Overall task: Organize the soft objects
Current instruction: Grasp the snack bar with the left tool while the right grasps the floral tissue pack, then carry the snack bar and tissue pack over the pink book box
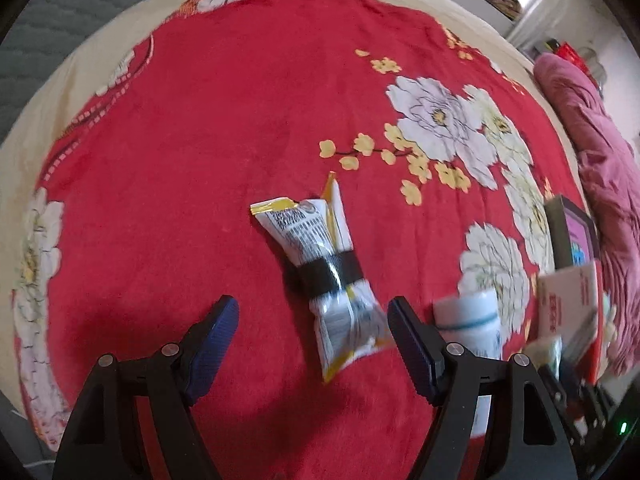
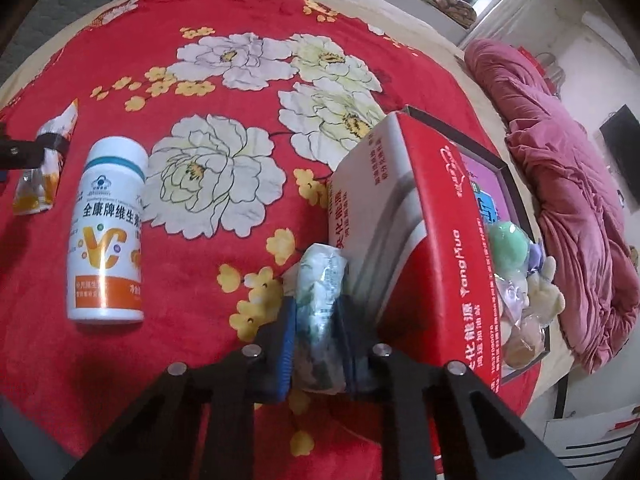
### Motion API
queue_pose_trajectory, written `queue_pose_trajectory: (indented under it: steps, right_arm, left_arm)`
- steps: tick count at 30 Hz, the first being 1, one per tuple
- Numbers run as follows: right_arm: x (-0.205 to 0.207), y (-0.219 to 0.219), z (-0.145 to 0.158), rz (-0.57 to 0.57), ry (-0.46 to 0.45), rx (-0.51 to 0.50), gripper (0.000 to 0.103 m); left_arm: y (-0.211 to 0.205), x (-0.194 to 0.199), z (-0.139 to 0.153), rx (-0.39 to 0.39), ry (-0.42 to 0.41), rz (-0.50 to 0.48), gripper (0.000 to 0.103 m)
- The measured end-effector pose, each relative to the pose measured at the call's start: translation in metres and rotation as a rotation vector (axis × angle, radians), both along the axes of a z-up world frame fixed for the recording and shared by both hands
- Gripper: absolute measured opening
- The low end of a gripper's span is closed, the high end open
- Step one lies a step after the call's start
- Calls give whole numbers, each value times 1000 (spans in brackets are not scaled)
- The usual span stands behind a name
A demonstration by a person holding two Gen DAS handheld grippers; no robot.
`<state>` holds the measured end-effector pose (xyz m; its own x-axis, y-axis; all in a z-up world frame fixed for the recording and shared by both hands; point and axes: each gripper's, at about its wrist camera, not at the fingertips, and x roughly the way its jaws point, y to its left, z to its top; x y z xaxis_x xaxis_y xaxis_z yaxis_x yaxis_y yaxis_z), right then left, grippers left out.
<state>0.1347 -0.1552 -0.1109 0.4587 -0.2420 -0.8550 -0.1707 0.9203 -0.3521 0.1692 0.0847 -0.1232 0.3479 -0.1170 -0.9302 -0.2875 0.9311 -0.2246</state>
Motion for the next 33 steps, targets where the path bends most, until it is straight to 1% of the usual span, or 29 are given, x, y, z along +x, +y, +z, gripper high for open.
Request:
queue_pose_trajectory:
  steps: [3,7,9,11,13,14,15,16,17,18,19,22,26,30,33]
  right_arm:
    - [-1,-2,3,-2,-14,24,18]
    - [-3,-9,12,-9,-12,94,18]
    - [-6,-14,20,-10,-10,149,18]
    - [-11,-15,29,-3,-21,169,18]
    - [-15,-15,38,8,-33,205,18]
    - [-16,-16,43,13,-38,228,18]
    - [-17,-16,46,17,-44,238,18]
    - [-18,-16,50,21,-54,249,18]
    - [-19,-18,55,30,-65,274,18]
    - [-19,-20,59,34,-69,300,18]
    - [-20,-23,64,34,-73,333,18]
    - [-21,-30,67,26,-75,355,18]
    - [-22,-41,68,3,-65,431,18]
    - [-25,-48,74,-3,-76,466,18]
    - [-27,-51,82,-7,-93,461,18]
  left_arm:
    - [-2,11,-9,17,24,8,78]
    - [-4,23,-20,24,53,22,78]
    - [-3,26,-25,21,59,33,78]
    - [-5,29,-27,35,59,29,78]
    - [-7,31,-29,66,58,30,73]
    - [-9,32,-29,94,60,28,66]
    - [-10,32,-28,101,56,28,61]
    - [-10,32,-27,104,53,26,57]
    - [-11,31,-26,109,49,21,49]
    - [-11,31,-24,110,44,19,46]
    - [-10,30,-24,108,42,17,46]
    - [-5,28,-22,80,30,15,45]
    - [-1,20,-15,45,4,12,44]
    - [0,6,3,34,-40,-1,44]
    - [-6,-5,25,20,-83,-23,44]
